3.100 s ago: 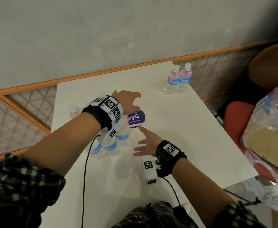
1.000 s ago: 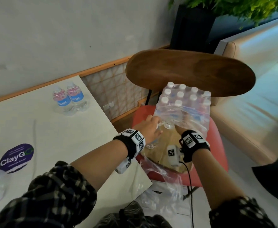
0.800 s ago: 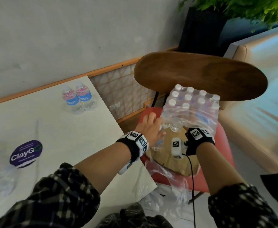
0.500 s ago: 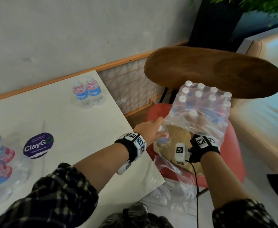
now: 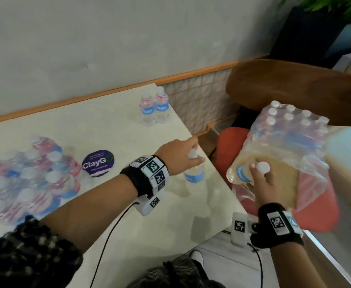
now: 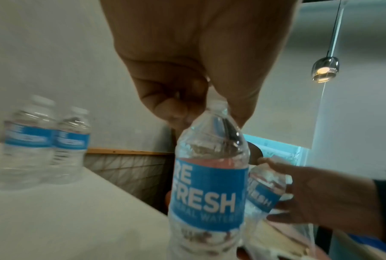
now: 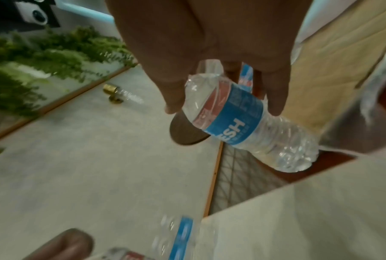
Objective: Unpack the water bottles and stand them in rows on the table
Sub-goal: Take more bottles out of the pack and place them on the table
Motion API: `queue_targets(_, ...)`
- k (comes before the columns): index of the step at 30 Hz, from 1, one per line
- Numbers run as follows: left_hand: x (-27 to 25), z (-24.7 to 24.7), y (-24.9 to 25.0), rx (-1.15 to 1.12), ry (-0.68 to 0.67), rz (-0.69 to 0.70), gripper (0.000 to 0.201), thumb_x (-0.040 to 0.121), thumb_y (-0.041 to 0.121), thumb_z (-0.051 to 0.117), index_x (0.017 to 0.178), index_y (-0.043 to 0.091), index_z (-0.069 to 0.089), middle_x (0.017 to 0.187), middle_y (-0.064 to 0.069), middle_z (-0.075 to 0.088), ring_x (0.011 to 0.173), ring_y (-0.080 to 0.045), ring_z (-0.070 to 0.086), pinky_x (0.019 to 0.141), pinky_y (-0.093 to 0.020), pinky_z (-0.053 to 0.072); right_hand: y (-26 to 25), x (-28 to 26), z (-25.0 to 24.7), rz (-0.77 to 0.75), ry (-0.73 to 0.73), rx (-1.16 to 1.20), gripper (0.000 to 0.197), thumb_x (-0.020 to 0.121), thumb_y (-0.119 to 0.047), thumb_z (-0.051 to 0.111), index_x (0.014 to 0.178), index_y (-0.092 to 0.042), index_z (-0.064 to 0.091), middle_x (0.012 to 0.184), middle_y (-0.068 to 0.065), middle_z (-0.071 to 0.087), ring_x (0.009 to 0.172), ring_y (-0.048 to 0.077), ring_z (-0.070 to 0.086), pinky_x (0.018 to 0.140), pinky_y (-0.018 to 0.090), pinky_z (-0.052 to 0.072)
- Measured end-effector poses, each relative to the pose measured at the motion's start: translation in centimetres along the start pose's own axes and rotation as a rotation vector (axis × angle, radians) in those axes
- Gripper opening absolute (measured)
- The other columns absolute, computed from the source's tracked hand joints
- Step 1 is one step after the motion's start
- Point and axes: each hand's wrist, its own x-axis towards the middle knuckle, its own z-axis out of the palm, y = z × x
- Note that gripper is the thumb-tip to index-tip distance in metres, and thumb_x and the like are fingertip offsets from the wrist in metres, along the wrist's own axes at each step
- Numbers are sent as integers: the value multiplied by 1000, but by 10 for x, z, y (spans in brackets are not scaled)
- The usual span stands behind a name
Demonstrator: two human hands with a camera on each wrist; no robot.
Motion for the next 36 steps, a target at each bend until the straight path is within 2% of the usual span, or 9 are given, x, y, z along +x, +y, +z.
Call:
queue_targets(3,-43,-6,-43,145,-101,-62,33,88,51,53,93,21,38,79,-4,54,73,-27,51,63,-31,38,15,-28,36,-93,-146,-53,49,66,-60,73,104,-33,58,105,3,62,97,23,60,84,40,51)
queue_targets(7,-97,-7,-89,223,-148,-130,37,90,49,51,109,18,45,97,-10,62,79,-28,55,65,-29,39,36,-67,98,-161,-340,-225,18,77,-43,60,94,-42,58,100,-7,64,89,15,58,81,39,48)
queue_targets(11,-139,-18,-118,201,-172,-173,42,89,47,54,121,19,56,113,-7,63,102,-26,59,77,-30,44,61,-102,166,-172,-579,-363,15,83,-37,64,96,-35,58,96,-7,62,85,13,56,69,23,43)
queue_targets(15,-162,-37,-137,252,-266,-220,38,86,38,57,111,11,67,99,-6,67,90,-23,62,73,-31,47,74,-130,227,-189,-734,-477,16,92,-22,60,105,-29,55,101,-6,60,89,10,54,77,22,41)
queue_targets(19,-186,-58,-157,242,-346,-283,36,80,33,65,116,25,66,109,3,64,99,-20,60,82,-31,50,77,-144,265,-149,-788,-489,24,91,-27,60,115,-26,55,105,-6,61,91,2,55,79,17,40)
queue_targets(26,-217,-67,-183,226,-330,-320,41,77,28,66,117,37,63,117,4,61,103,-18,57,81,-29,48,85,-138,260,491,-678,-167,61,77,-39,68,133,-38,45,140,2,41,131,30,37,94,49,42)
queue_targets(29,-228,-59,-191,211,-231,-319,43,80,38,64,123,36,57,117,2,57,108,-20,56,79,-27,42,97,-133,248,708,-532,-30,60,86,-51,56,140,-33,37,135,15,35,119,42,43,87,57,46)
queue_targets(33,-234,-46,-195,178,-132,-373,58,76,63,62,125,34,53,119,0,46,110,-19,49,83,-32,43,111,-141,255,921,-550,21,67,84,-66,48,140,-34,31,125,27,42,101,49,54,86,62,46)
queue_targets(36,-235,-46,-201,152,-124,-389,56,76,52,68,125,30,54,121,-1,42,108,-21,50,82,-33,45,114,-151,269,1021,-622,87,71,84,-70,41,138,-23,38,128,32,42,97,51,55,77,60,51)
